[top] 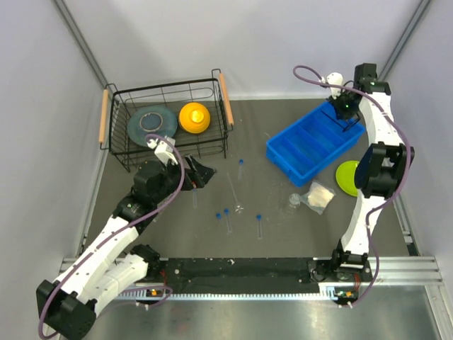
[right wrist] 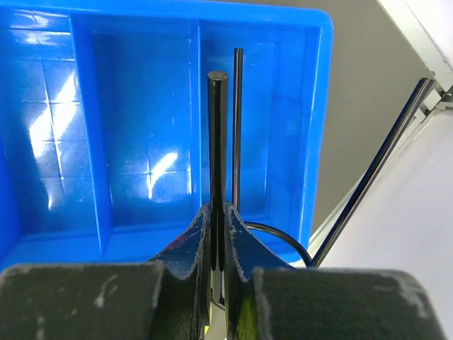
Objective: Organize the chemistry lab equipment
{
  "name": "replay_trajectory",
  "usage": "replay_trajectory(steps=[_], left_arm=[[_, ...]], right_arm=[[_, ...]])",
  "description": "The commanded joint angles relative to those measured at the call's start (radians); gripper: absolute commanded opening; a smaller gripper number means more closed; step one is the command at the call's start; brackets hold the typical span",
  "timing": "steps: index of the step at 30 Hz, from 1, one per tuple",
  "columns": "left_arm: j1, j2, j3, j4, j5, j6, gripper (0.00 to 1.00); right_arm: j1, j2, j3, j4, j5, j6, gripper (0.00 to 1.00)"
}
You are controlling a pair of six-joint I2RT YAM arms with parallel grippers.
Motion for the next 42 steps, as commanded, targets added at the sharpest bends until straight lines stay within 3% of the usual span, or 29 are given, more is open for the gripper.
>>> replay_trajectory(steps=[1,13,16,17,26,32,37,38,39,42], left_arm=[[0.005,-0.002,0.004,0.062,0.018,0.012,0.99],[0.005,0.018,0.005,0.079,0.073,-0.003,0.99],[0.005,0.016,0.012,0.079,0.093,0.004,0.99],[0.005,0.018,0.015,0.081,0.100,0.006,0.99],[0.003,0.033,0.045,0.084,0.215,0.046,0.99],[-0.018,0.070,0.088,0.019,0.278,0.078,0.99],[-0.122,0.145,0.143,-0.039,0.251,0.102,0.98],[-0.145,0.159,0.154,-0.051,0.239,0.110,0.98],[-0.187,0.186,0.177,-0.080,0.223,0.118,0.98],[-0.250,0.235,0.206,-0.123,0.165,0.148,0.98]], right_arm=[[-0.006,0.023,0.048,0.068,0.035,0.002,0.02],[-0.004,0.086,0.041,0.100,0.086,-0.003,0.09],[-0.004,0.076,0.036,0.100,0.081,0.005,0.28],[-0.006,0.068,0.033,0.102,0.077,0.007,0.42],[-0.004,-0.133,-0.047,0.099,-0.006,0.080,0.52],[-0.004,-0.415,-0.286,0.080,-0.298,0.169,0.59],[-0.001,-0.651,-0.591,0.074,-0.726,0.217,0.61],[-0.001,-0.689,-0.635,0.074,-0.786,0.218,0.70],[0.000,-0.743,-0.716,0.073,-0.884,0.224,0.71],[0.006,-0.846,-0.842,0.070,-0.949,0.249,0.72]])
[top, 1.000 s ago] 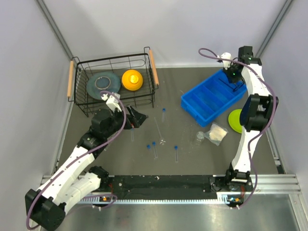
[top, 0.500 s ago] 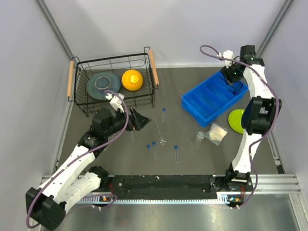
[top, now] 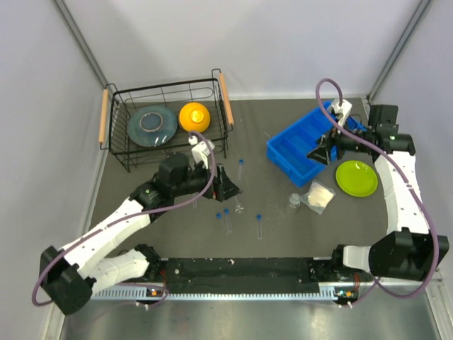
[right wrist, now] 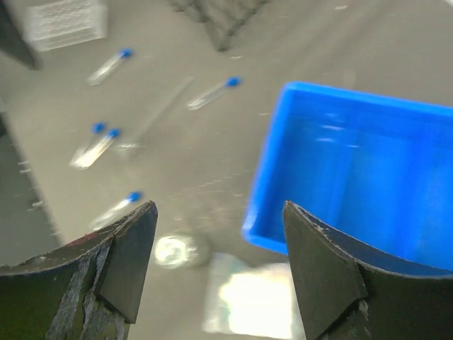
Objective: Organize the chemistry lab equipment
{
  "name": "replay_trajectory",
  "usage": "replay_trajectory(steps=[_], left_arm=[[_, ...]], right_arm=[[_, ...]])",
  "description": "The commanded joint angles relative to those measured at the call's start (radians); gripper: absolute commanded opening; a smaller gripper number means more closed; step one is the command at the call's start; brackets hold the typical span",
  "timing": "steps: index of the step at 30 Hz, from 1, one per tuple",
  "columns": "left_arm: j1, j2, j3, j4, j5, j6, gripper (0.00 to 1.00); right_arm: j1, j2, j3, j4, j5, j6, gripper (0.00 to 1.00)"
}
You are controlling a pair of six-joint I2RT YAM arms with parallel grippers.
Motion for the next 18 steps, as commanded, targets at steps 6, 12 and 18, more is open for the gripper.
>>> replay_trajectory(steps=[6,12,18], left_arm=[[-0.101,0.052,0.074,-0.146,-0.216,0.096,0.97],[-0.100,-0.080,0.048,-0.249,-0.474,0.131,0.99],[-0.098,-0.182,0.030,-0.318,-0.595,0.142,0.99]], right_arm=[[0.073,-0.250,-0.343,-0.121,-0.125,-0.232,0.85],[0.180,-0.354,-0.481,-0.152,0.020,-0.506,0.99],[0.268,-0.231,-0.461,-0.111,0.172,-0.409,0.99]])
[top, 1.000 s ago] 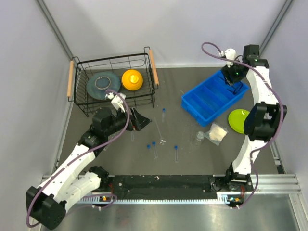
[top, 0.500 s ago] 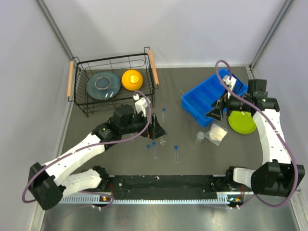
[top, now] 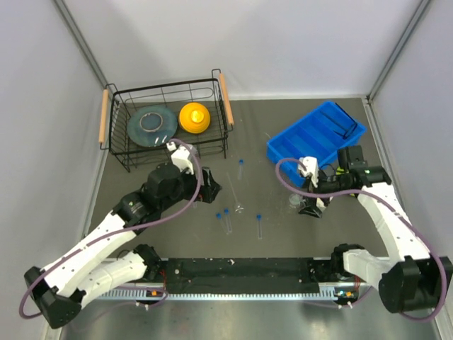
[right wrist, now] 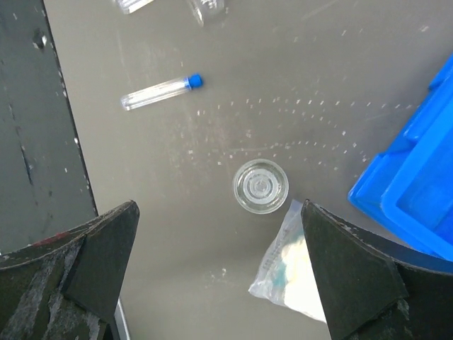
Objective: Organize the chemistry lab equipment
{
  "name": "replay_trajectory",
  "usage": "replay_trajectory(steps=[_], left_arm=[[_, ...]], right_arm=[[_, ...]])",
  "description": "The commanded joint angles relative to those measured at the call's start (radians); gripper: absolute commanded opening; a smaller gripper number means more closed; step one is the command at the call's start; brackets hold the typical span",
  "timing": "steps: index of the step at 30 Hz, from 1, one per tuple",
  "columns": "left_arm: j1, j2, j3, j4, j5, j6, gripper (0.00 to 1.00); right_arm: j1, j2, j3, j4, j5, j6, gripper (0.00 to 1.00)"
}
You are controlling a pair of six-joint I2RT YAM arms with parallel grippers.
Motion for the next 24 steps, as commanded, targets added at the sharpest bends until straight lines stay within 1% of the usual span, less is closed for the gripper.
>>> replay_trajectory(steps=[1,8,12,17,20,24], left_arm=[[0.001,-0.063,-0.007,-0.048,-0.154,0.028,0.99],[0.001,-0.100,-0.030,-0.058,-0.166,0.020,0.99],[0.001,-0.111,-0.043,-0.056,-0.178,0.009,0.99],[0.002,-0.126,-0.060,-0.052,-0.186,0.008,0.99],[0.002,-0.135,-0.067,-0.050,-0.188,0.005,0.99],[0.002,-0.144,-0.076,-0.049,-0.191,0.003,0.99]], right_arm=[[0.071,0.075,0.013,0.058,0.134,-0.004,0.99],[0.141,0.158,-0.033,0.231,0.259,0.017,0.99],[0.160,0.215,-0.035,0.277,0.282,0.008,0.99],[0.213,0.275,-0.047,0.308,0.304,0.005,0.98],[0.238,0.299,-0.062,0.335,0.325,0.017,0.95],[0.261,0.330,-0.081,0.374,0.373,0.026,0.89]])
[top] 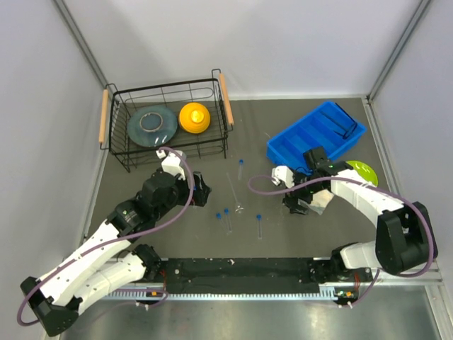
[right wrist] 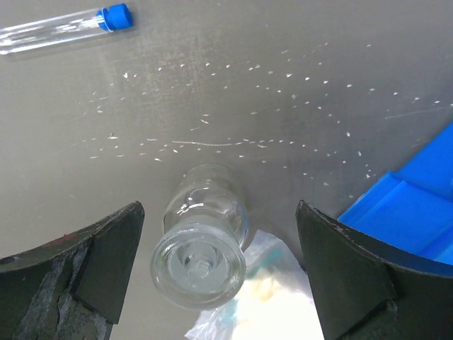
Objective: Organize the chemistry lab equipment
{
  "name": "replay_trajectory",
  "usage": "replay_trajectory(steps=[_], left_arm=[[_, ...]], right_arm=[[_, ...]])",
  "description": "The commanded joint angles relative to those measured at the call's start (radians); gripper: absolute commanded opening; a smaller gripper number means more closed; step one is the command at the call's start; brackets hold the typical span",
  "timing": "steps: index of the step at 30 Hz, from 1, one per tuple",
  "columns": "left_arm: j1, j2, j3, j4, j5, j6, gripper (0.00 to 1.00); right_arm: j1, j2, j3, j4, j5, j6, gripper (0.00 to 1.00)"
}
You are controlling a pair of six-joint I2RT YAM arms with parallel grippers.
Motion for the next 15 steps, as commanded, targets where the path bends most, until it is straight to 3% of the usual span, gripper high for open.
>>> replay_trajectory(steps=[1,5,8,11,15], left_arm=[[0.002,-0.020,-0.016,0.020,-0.022,-0.002,0.99],[0.002,-0.025,-0.020,0.020,-0.025,-0.002,0.99],[0.001,-0.022,-0.019,0.023,-0.024,-0.002,0.99],[0.002,-0.019,-0.017,0.026,-0.020,-0.004,0.99],[0.002,-0.020,-0.016,0.026,-0.019,-0.001,0.99]], right_arm=[[0.028,0.028,-0.020,0.072,0.046,0.015,0.88],[0.039,0.044,-0.028,0.089,0.072,0.021,0.80],[0.043,0.047,-0.025,0.089,0.080,0.034,0.70],[0.046,0.047,-0.022,0.084,0.075,0.052,0.48],[0.048,0.015,-0.012,0.063,0.040,0.074,0.27]])
